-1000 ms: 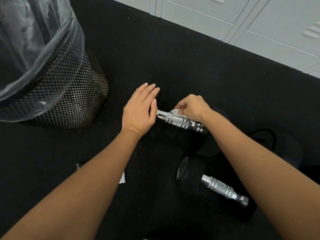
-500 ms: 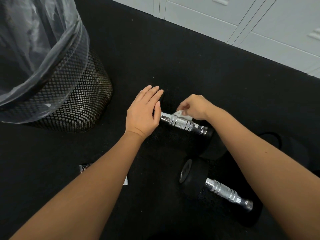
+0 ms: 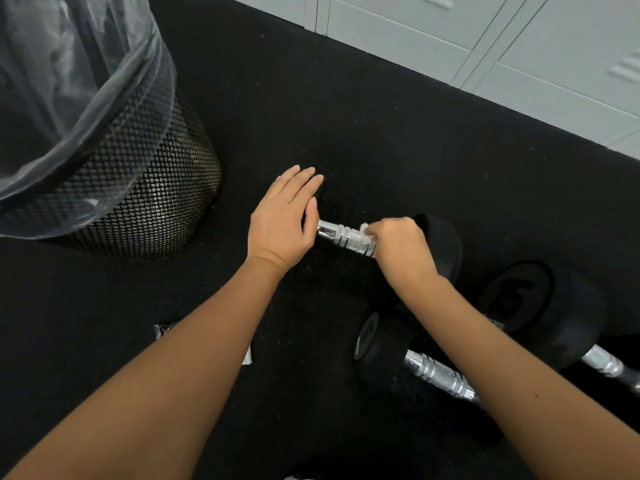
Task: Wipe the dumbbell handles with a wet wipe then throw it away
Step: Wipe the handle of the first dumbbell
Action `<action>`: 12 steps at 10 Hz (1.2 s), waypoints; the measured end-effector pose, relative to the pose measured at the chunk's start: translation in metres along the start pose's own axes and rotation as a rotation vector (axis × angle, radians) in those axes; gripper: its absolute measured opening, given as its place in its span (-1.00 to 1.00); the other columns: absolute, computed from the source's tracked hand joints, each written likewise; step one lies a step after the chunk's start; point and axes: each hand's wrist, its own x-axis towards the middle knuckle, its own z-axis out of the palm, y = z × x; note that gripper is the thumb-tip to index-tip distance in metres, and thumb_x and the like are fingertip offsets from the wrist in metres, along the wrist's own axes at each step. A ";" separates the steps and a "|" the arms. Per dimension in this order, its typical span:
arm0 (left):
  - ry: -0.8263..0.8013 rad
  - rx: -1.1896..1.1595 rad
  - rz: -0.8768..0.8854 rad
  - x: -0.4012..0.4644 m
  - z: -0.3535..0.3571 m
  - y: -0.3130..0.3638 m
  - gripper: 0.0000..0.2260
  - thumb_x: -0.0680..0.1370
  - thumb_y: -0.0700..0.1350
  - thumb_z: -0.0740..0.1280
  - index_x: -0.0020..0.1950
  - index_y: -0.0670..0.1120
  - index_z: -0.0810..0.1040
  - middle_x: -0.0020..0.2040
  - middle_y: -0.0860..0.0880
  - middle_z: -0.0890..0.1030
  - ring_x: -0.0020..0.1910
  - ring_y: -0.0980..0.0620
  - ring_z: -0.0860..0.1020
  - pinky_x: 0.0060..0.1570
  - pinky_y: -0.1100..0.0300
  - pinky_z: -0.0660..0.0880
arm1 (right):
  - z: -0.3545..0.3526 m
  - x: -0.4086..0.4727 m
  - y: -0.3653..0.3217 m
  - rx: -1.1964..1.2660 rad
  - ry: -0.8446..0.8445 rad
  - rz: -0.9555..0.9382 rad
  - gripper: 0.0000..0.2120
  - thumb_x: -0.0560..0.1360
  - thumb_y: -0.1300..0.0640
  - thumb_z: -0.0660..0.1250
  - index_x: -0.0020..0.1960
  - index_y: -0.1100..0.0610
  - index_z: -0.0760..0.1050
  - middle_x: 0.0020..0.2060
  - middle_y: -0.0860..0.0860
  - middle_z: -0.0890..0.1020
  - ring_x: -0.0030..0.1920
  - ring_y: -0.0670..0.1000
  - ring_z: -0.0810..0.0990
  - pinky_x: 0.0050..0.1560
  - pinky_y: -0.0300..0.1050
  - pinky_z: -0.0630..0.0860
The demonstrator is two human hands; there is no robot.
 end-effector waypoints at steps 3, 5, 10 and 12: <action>-0.022 0.017 -0.012 0.000 -0.001 0.001 -0.63 0.59 -0.09 0.06 0.32 -0.13 0.48 0.32 -0.06 0.51 0.39 -0.02 0.37 0.37 0.04 0.34 | 0.010 -0.028 -0.008 -0.068 -0.005 0.031 -0.66 0.54 0.33 0.12 0.29 0.18 0.39 0.15 0.12 0.52 0.06 0.12 0.56 -0.02 -0.06 0.47; -0.030 0.015 -0.014 0.000 -0.001 0.001 -0.63 0.59 -0.09 0.06 0.32 -0.13 0.47 0.32 -0.07 0.50 0.39 -0.02 0.36 0.37 0.03 0.34 | 0.011 -0.019 -0.024 0.025 -0.048 0.023 -0.70 0.55 0.34 0.11 0.26 0.24 0.40 0.17 0.16 0.51 0.14 0.15 0.51 0.08 -0.02 0.43; -0.021 0.027 -0.010 0.000 0.000 0.000 -0.63 0.59 -0.09 0.06 0.32 -0.13 0.47 0.32 -0.06 0.50 0.40 -0.01 0.36 0.38 0.08 0.32 | 0.017 -0.024 -0.013 0.025 -0.018 0.023 -0.66 0.55 0.33 0.11 0.31 0.22 0.38 0.22 0.16 0.49 0.16 0.15 0.51 0.16 0.04 0.46; -0.031 0.025 -0.016 0.000 0.000 -0.001 -0.64 0.60 -0.09 0.06 0.34 -0.12 0.46 0.34 -0.05 0.49 0.41 0.00 0.34 0.39 0.12 0.29 | 0.017 -0.013 -0.027 -0.033 -0.022 -0.108 -0.63 0.51 0.38 0.18 0.31 0.28 0.37 0.27 0.21 0.44 0.23 0.19 0.49 0.16 0.06 0.47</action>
